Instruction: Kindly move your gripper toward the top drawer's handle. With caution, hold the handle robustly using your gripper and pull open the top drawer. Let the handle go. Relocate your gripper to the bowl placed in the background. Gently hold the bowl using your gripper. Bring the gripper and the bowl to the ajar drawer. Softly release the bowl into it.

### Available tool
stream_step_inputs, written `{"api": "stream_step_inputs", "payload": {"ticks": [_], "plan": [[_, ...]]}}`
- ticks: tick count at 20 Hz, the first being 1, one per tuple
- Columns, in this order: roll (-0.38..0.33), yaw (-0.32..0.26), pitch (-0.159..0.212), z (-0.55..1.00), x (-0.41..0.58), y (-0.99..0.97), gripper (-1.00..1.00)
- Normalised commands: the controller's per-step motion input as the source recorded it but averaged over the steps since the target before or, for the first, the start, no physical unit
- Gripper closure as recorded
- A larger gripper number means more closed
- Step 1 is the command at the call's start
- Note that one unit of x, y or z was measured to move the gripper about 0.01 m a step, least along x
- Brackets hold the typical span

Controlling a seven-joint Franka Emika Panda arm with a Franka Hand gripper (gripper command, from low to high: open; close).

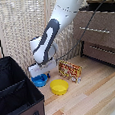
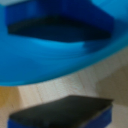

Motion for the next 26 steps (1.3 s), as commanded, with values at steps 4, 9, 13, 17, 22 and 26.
{"api": "stream_step_inputs", "payload": {"ticks": [4, 9, 13, 17, 22, 26], "plan": [[0.087, -0.125, -0.120, 0.29, 0.031, 0.00, 1.00], [0.105, -0.209, -0.125, 0.34, 0.059, 0.07, 1.00], [0.118, -0.237, -0.028, 0.54, 0.024, 0.03, 1.00], [0.093, -0.255, 0.000, 0.77, -0.003, -0.01, 1.00], [0.069, -0.259, 0.003, 0.90, -0.224, -0.11, 1.00], [0.074, -0.232, 0.000, 0.93, -0.522, -0.16, 1.00]]}}
